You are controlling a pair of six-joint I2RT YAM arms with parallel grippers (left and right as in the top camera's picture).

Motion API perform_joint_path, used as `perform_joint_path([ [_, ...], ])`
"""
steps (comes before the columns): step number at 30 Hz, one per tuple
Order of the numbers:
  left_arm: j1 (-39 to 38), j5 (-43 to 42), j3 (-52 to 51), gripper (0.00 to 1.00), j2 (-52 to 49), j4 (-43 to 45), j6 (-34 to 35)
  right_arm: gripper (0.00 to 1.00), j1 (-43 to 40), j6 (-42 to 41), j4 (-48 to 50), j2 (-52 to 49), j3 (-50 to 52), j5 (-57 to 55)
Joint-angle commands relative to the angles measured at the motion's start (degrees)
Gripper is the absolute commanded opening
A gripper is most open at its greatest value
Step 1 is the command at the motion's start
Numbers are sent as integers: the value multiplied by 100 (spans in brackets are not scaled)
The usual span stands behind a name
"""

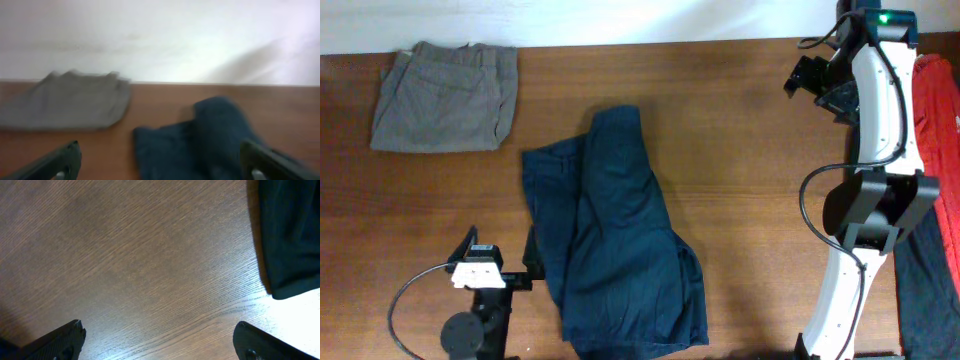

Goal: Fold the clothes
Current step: 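Release the folded edge and lift the right gripper back to the upper right, then reach the left gripper to the shorts' upper left waistband corner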

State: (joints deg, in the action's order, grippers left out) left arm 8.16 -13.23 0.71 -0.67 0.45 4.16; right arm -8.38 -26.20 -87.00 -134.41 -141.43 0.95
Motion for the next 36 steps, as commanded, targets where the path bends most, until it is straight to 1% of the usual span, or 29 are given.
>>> perform_joint_path([
  [1,-17,-1163,9,99,20,424,361,99,2,-22,-22,203,-50,31],
  [3,-17,-1165,120,99,-11,503,551,99,2,-22,-22,203,-50,31],
  [9,-17,-1161,955,99,-472,564,564,99,2,-22,-22,203,-50,31],
  [11,-17,-1163,1237,99,-638,706,564,99,0,-22,-22,203,-50,31],
  [13,-17,-1165,1331,99,-728,800,564,99,0,-22,-22,203,-50,31],
  [15,-17,-1191,1331,99,-758,632,564,99,2,-22,-22,203,-50,31],
  [17,-17,-1449,1331,99,-758,188,562,99,0,-22,-22,203,-50,31],
  [19,-17,-1486,1327,99,-765,83,555,99,0,-22,-22,203,-50,31],
  [22,-17,-1749,1329,99,-802,531,389,99,2,-22,-22,203,-50,31],
  [24,-15,-1742,1419,99,-1008,951,321,99,0,-22,-24,203,-50,31],
  [25,-11,-1742,1539,99,-1180,955,223,99,0,-22,-22,203,-50,31],
  [27,-13,-1784,1954,99,-1790,723,155,99,2,-22,-22,203,-50,31],
  [29,-13,-2286,2546,99,-2732,330,-107,99,0,-22,-22,203,-50,31],
  [31,-13,-2855,3314,99,-3928,-210,-431,99,2,-22,-24,203,-50,31],
  [33,-13,-3180,4138,99,-5101,-833,-649,99,2,-22,-22,203,-50,31],
  [36,-13,-3858,5445,99,-6822,-1694,-680,99,2,-22,-22,203,-50,31],
])
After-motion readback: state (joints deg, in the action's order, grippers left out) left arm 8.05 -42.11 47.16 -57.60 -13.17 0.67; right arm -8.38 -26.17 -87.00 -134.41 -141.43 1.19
